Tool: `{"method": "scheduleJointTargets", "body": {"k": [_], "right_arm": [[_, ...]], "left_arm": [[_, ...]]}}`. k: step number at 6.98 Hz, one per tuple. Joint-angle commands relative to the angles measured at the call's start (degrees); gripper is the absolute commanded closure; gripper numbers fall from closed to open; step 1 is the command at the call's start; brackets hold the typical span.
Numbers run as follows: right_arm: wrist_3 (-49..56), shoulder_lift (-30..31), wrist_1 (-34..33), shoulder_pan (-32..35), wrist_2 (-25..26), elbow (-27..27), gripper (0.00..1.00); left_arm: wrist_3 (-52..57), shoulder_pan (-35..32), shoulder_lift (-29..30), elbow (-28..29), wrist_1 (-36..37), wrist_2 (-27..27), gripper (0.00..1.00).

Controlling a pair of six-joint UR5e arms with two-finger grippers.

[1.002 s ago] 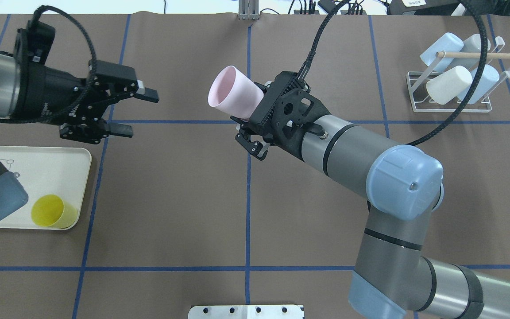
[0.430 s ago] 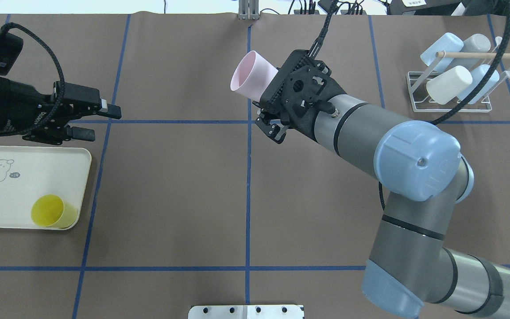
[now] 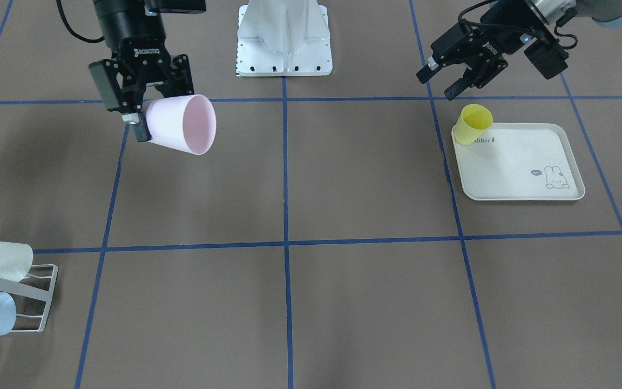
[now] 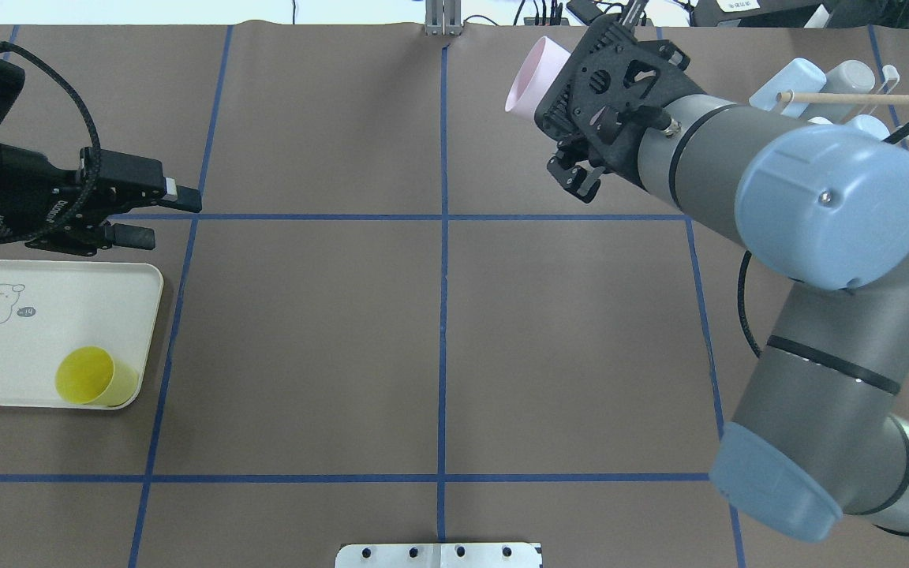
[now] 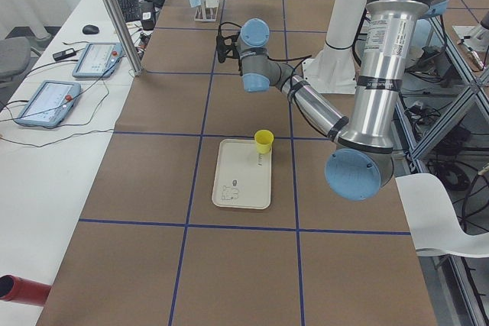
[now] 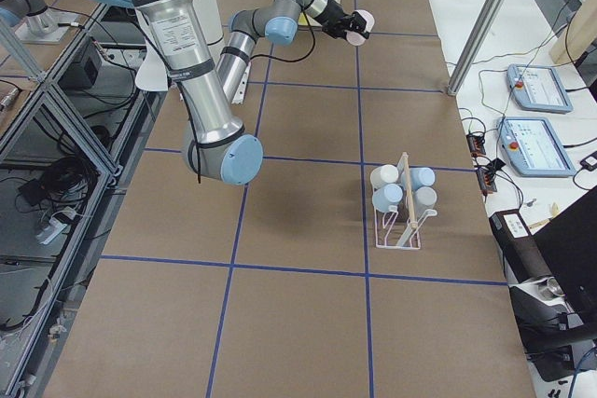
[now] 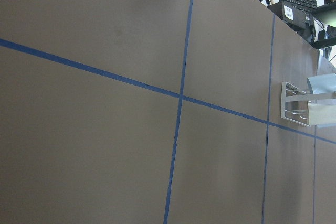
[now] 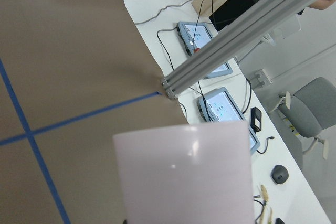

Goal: Transfer IKEA cup to right arm and place on rack

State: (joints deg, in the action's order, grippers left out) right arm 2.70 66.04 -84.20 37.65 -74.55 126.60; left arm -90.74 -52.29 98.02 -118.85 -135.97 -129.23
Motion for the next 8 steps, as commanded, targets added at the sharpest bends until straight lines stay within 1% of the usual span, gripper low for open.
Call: {"method": "scheduleJointTargets", "body": {"k": [1,2,3,4,5,6,7,8], "right_arm": [[15.7,8.8,-0.7,5.7,-0.6,2.8,0.66],[25.1,12.2,-0.7,8.4,-2.2,2.6,0.66],[32.6,15.6,-0.6,11.2,-2.6,2.6,0.69],[42.2,18.5,-0.5,14.3,-2.7,1.4,0.69],[53.7,19.0,-0.4,18.0,-2.7,-1.1,0.7],[58.6,19.0,-0.1,20.6,-2.8,-4.0,0.73],[61.4,19.0,3.9,22.0,-2.8,-8.2,0.79],[65.4,20.5,11.1,23.2,-2.8,-12.7,0.81]], "left_arm": [[-0.1,0.1,0.1,-0.1,0.0,0.1,0.0],[-0.1,0.1,0.0,-0.1,0.0,0.1,0.0],[-0.1,0.2,0.0,0.1,0.0,0.1,0.0],[-0.1,0.3,0.0,0.1,0.0,0.1,0.0],[-0.1,0.4,0.0,0.1,0.0,0.2,0.0],[-0.1,0.4,0.0,0.1,0.0,0.4,0.0],[-0.1,0.4,0.0,0.1,0.0,0.4,0.0],[-0.1,0.5,0.0,0.1,0.0,0.4,0.0]]}}
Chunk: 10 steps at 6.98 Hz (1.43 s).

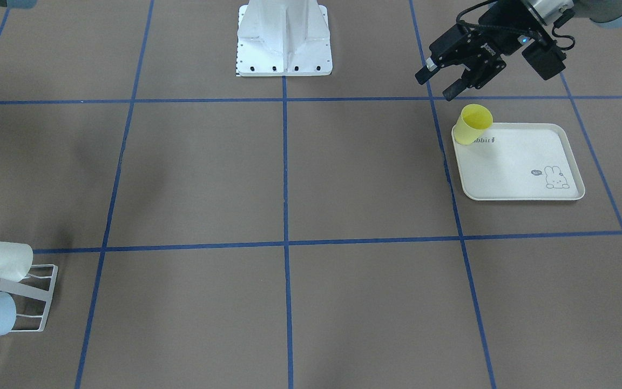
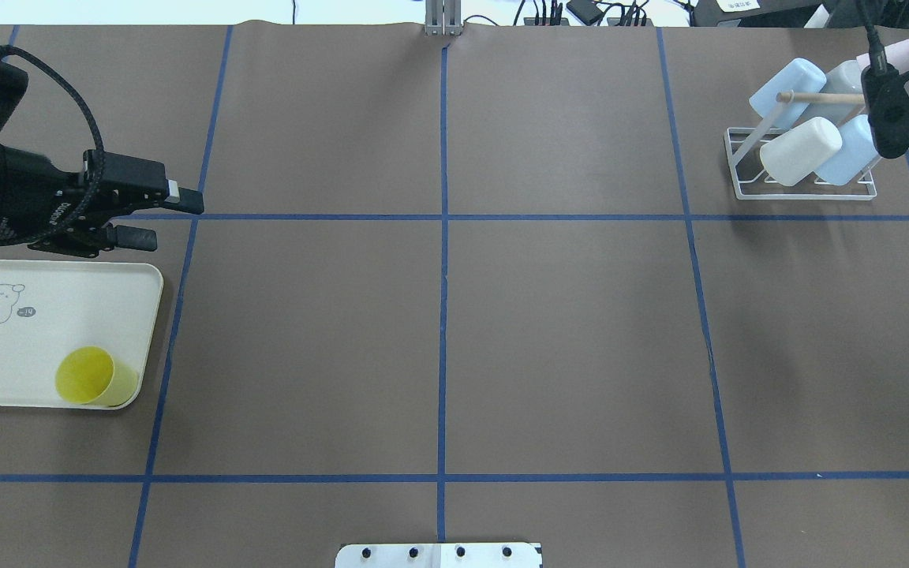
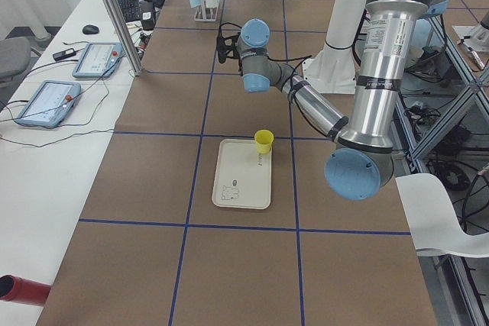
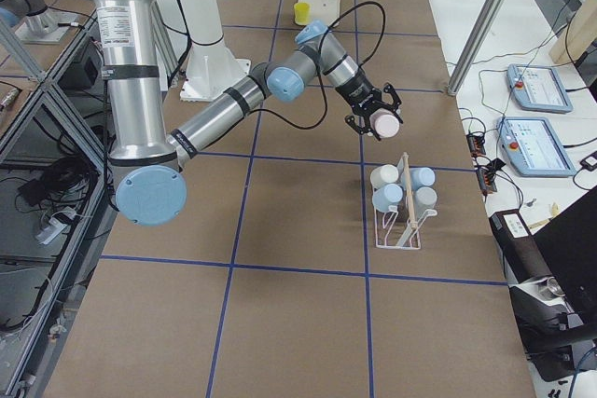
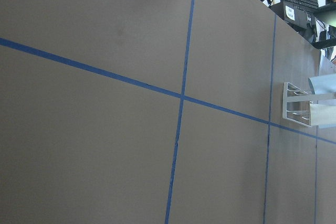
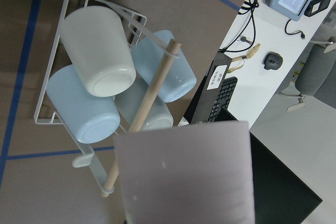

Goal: Transfer IKEA cup to right arm and place on rack

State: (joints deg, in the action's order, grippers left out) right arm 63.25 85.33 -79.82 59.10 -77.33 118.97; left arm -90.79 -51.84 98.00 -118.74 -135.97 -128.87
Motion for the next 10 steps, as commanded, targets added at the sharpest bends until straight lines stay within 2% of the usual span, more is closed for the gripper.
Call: {"method": "scheduleJointTargets", "body": {"k": [1,2,4,7,8,10], "right_arm": [[11.6,3.3,12.5,2.8,0.0,-8.0,0.82],[17.4,5.1,13.1,3.1,0.4,-9.0,0.82],[20.1,6.2,12.9,3.0,1.7,-12.3,0.82],[26.0,5.7,12.6,1.3,9.5,-15.2,0.84],[26.1,5.4,12.5,-1.6,14.7,-16.0,0.86],[26.1,5.0,12.6,-2.6,16.3,-17.4,0.86]], "left_arm": [[0.0,0.1,0.0,-0.1,0.0,0.0,0.0],[0.0,0.1,0.0,-0.1,-0.1,0.0,0.0],[-0.1,0.1,0.0,-0.1,-0.1,0.0,0.0],[-0.1,0.1,0.0,-0.1,-0.2,0.0,0.0],[-0.1,0.1,0.0,-0.1,-0.2,0.0,0.0],[-0.1,0.1,0.0,-0.1,-0.3,0.0,0.0]]}}
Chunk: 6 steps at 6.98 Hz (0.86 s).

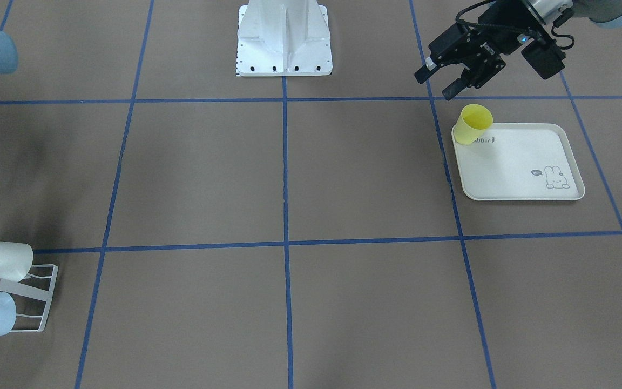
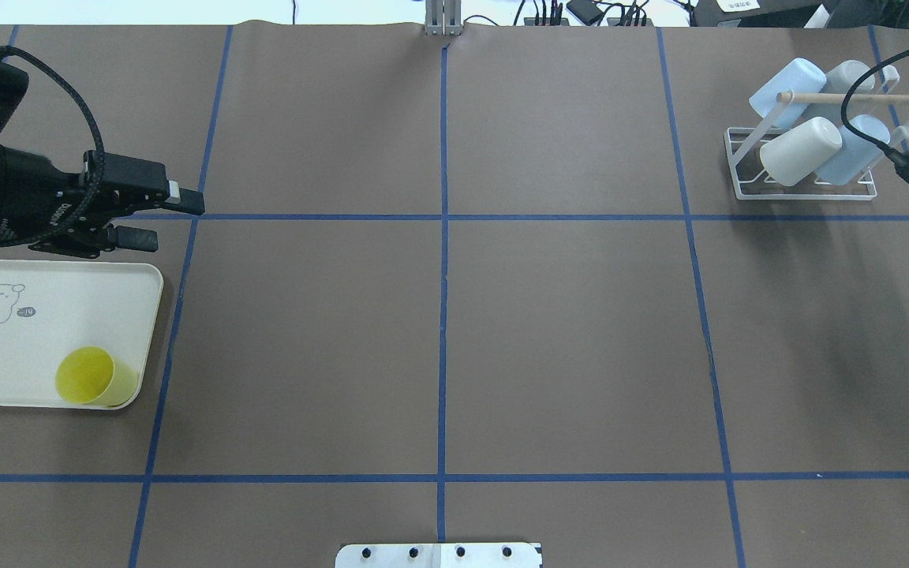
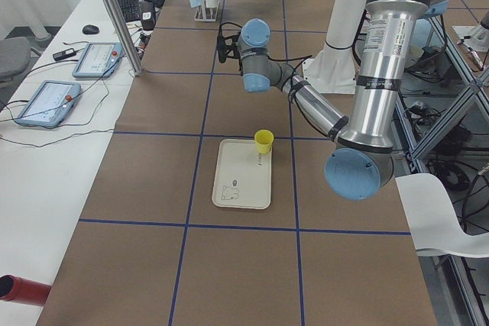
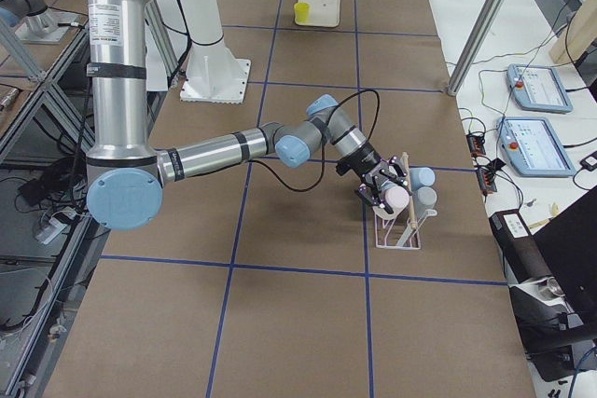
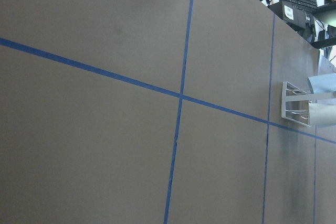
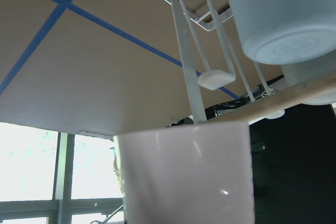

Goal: Transfer IKEA cup to right arm and place on rack

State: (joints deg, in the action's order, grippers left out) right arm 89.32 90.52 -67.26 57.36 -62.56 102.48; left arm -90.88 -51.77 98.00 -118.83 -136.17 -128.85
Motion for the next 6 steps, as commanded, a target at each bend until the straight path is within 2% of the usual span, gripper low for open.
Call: {"method": "scheduleJointTargets", "body": {"k": [1,3,6], "right_arm": [[0.1,-0.4,0.0,-2.4,3.7,-1.3,0.86],[0.1,-2.9,0.1,-2.6,4.9,-3.9,0.86],[0.1,-2.8,0.1,-3.1,6.9,-4.6,0.86]], "left_arm": [[0.0,0.0,0.0,-0.1,-0.1,0.0,0.0],[0.0,0.0,-0.1,-0.1,-0.1,0.0,0.0],[0.0,0.0,0.0,-0.1,-0.1,0.0,0.0]]}}
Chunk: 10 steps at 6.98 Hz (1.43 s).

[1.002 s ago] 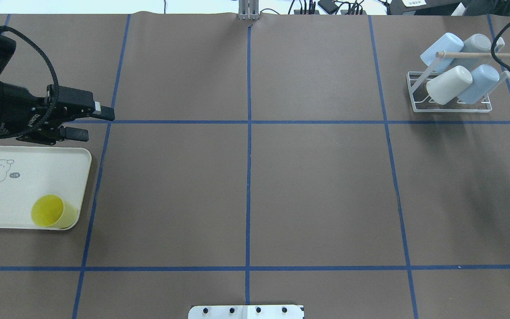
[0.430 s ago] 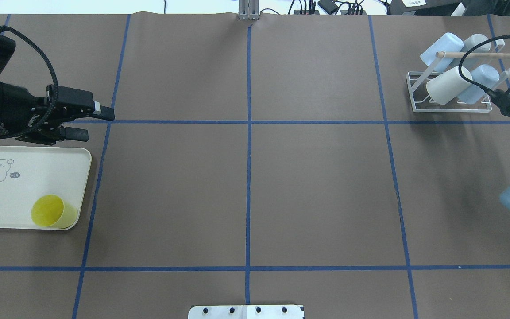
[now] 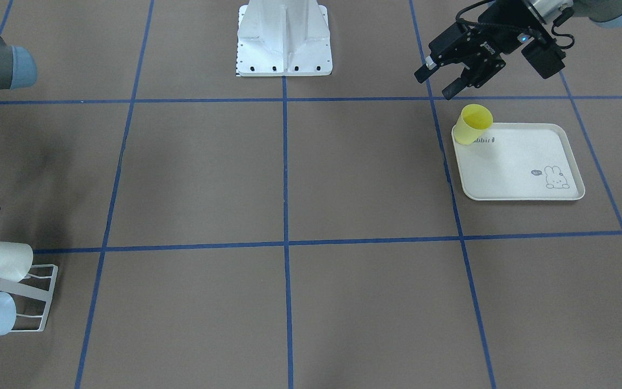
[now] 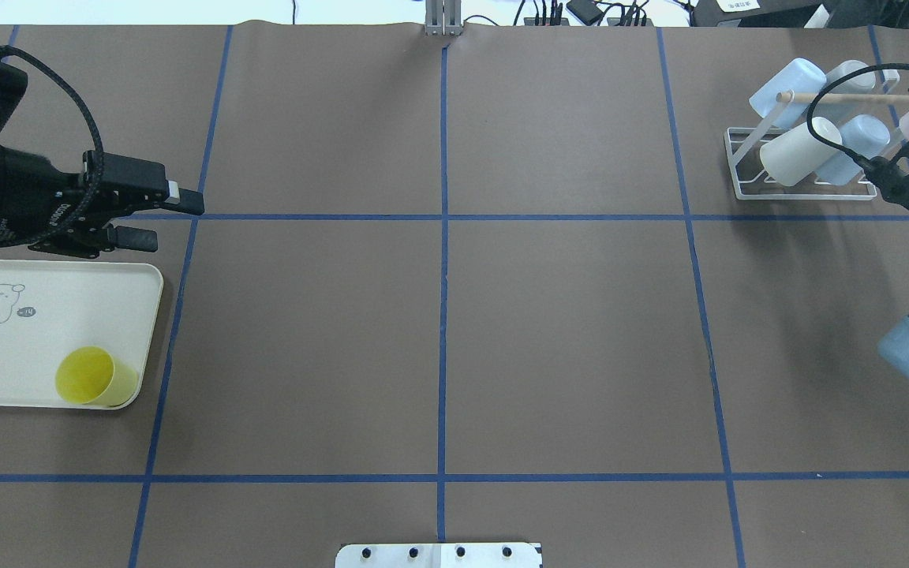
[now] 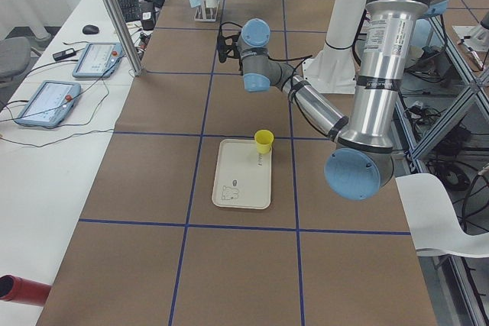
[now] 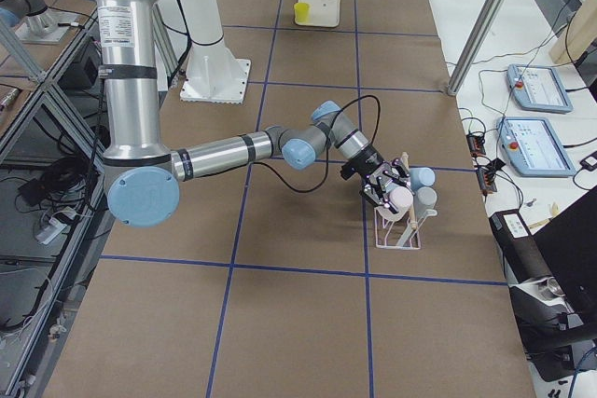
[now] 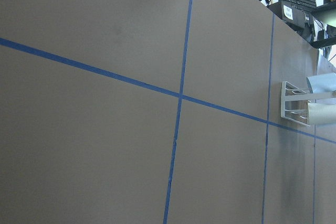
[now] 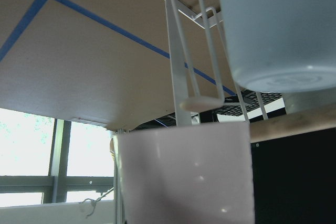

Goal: Transfer IKEA cup to right arm and place on rack

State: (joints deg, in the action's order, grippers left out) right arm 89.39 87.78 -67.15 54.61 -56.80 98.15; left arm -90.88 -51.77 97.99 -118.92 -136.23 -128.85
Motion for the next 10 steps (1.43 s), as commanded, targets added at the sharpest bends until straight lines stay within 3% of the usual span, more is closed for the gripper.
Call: {"method": "scheduleJointTargets", "body": {"k": [1,10], "right_arm": [[-0.1,-0.2,0.0,-0.7,1.7,-0.8,0.86],[-0.8,-0.5,0.5,-2.8,4.8,-3.3,0.84]], "left_arm": [[0.0,0.0,0.0,0.0,0.0,0.0,0.0],[-0.1,0.0,0.0,0.0,0.0,0.0,0.0]]}}
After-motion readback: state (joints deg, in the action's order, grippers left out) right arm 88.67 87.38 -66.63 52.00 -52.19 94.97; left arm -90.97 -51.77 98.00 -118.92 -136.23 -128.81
